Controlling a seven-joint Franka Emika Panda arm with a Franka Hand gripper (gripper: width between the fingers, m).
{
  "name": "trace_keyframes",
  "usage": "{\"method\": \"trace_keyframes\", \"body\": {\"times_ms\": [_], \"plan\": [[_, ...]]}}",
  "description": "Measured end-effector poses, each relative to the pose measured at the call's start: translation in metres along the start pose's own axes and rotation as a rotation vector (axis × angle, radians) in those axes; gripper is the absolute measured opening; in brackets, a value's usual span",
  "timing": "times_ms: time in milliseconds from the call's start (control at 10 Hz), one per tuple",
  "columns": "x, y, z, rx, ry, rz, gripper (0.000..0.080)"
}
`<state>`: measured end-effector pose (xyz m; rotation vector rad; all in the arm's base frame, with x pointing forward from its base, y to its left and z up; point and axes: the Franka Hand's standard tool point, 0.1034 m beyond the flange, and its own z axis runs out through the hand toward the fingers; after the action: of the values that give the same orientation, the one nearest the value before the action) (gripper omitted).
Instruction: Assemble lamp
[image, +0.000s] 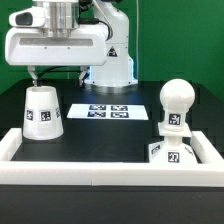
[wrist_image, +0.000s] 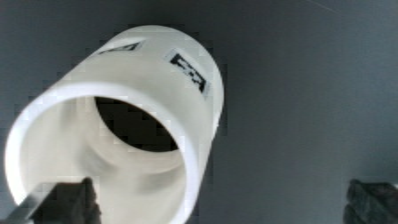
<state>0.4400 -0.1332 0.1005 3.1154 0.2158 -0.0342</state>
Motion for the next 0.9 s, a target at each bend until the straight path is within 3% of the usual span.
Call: {"method": "trace_keyframes", "body": {"times_ms": [300,700,800,900], "plan": [[-0.004,-0.003,0.015,-0.013,-0.005,-0.009,0.0699],[0.000,-0.002,0.021,-0.016,-0.019,-0.014,0.0669],[0.003,-0.001,0.019,-0.017,-0.018,-0.016,0.0490],[0.004,-0.002,0.020,-0.017,-0.019,-0.018,0.0490]]}}
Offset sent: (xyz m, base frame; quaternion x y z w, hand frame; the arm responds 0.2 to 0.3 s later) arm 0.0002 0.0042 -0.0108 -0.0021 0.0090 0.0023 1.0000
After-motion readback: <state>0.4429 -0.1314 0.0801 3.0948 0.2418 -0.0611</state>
